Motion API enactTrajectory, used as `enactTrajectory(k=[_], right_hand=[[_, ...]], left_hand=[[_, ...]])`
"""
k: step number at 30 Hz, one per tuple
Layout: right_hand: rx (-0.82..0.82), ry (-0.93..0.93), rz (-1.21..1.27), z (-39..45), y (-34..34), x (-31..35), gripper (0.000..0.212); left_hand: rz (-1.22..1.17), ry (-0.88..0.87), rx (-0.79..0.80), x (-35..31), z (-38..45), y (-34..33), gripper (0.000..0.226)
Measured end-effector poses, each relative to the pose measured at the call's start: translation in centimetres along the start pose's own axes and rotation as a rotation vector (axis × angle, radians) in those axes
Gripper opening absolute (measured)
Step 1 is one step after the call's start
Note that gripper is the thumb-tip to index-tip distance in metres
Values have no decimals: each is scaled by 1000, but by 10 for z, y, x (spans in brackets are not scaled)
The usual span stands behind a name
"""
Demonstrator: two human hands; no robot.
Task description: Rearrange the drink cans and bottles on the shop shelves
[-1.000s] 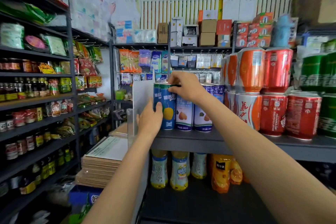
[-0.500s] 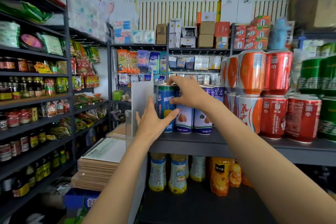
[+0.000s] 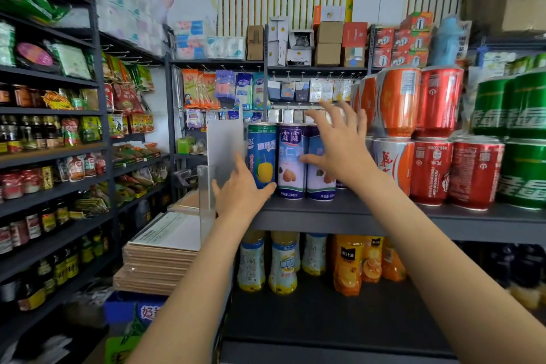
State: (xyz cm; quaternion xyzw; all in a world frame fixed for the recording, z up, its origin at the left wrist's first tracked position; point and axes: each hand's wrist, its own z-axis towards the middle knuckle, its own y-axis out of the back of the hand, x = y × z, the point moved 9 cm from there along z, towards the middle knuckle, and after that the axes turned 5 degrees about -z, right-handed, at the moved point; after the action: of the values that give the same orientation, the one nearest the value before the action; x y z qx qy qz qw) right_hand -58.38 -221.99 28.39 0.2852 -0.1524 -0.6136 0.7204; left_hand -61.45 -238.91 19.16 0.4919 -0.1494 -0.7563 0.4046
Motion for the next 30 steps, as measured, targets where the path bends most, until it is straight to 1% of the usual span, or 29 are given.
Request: enactTrajectory(k=[1, 3, 5, 6, 9, 12, 16, 22, 24, 28, 30], right_hand=[[15, -71, 41, -3, -2, -14, 86], [1, -169, 258, -13, -6, -30, 93], [21, -189, 478, -28, -15, -32, 96], [50, -185, 516, -36, -22, -27, 100], [65, -195, 494, -50, -38, -17, 112], [59, -210, 466, -46, -41, -14, 116], [70, -201, 434, -44, -44, -8, 115], [45, -223, 389, -47, -46, -10, 109], [47, -223, 384, -50, -46, -10, 106], [48, -203, 415, -64, -40, -15, 100], [45, -180, 437, -74, -30, -22, 97]], left_hand=[[33, 24, -21, -1, 0, -1, 86], [79, 34, -98, -4, -3, 2, 69], [110, 34, -151, -4, -5, 6, 60], [117, 37, -159, -3, -7, 7, 59], [91, 29, -166, -3, -8, 10, 57], [65, 16, -170, -2, -9, 11, 53], [72, -13, -159, -5, -9, 10, 51], [99, -45, -164, -6, -10, 10, 53], [95, -69, -207, -7, -13, 10, 56], [19, -159, -364, -19, -33, 10, 68], [18, -164, -364, -26, -47, 0, 70]])
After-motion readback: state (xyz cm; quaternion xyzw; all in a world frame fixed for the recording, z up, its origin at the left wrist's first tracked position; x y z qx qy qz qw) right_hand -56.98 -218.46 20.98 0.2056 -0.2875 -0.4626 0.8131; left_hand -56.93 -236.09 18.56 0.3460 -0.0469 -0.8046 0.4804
